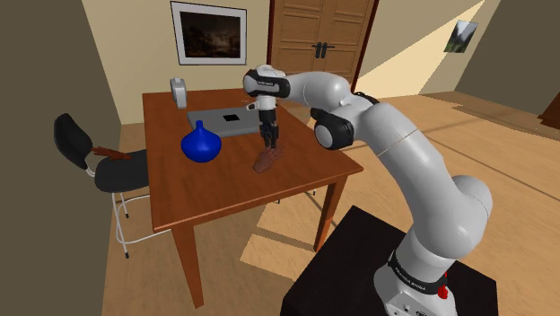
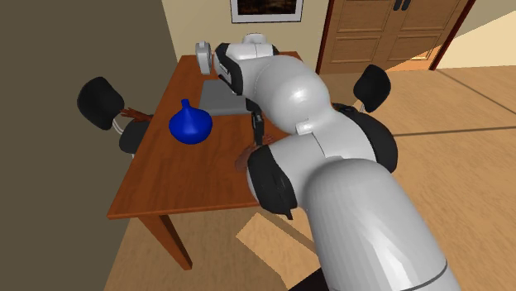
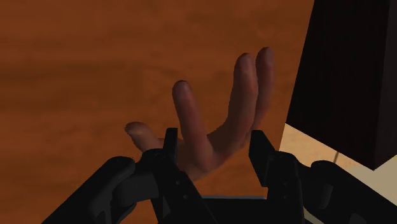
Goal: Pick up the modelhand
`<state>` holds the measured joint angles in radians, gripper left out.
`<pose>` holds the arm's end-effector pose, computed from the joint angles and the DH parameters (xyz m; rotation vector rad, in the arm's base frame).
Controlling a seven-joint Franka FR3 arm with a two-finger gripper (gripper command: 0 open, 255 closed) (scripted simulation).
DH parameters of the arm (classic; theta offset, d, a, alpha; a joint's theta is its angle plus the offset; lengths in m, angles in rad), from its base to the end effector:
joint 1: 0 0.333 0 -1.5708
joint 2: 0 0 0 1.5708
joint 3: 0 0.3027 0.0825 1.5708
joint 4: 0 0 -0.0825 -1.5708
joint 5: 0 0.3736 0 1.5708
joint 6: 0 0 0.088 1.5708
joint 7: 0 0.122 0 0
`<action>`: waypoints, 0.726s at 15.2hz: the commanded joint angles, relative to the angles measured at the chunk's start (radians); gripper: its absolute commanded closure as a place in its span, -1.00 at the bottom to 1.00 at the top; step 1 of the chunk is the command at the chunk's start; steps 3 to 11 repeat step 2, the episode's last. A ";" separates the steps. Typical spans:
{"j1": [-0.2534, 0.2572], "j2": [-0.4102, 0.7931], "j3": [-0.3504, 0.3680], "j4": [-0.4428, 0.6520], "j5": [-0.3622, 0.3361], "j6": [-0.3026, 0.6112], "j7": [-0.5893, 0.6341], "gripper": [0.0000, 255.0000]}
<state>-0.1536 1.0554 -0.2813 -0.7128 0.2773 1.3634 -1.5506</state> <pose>0.6977 -0.1850 0.2811 -2.3021 -1.5954 0.2832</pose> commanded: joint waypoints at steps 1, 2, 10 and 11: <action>0.000 -0.009 -0.001 -0.001 -0.001 -0.009 -0.001 1.00; -0.001 -0.009 -0.001 -0.001 -0.001 -0.009 -0.001 1.00; -0.001 -0.009 -0.001 -0.001 -0.001 -0.009 -0.001 1.00; -0.001 -0.009 -0.001 -0.001 -0.001 -0.009 -0.001 1.00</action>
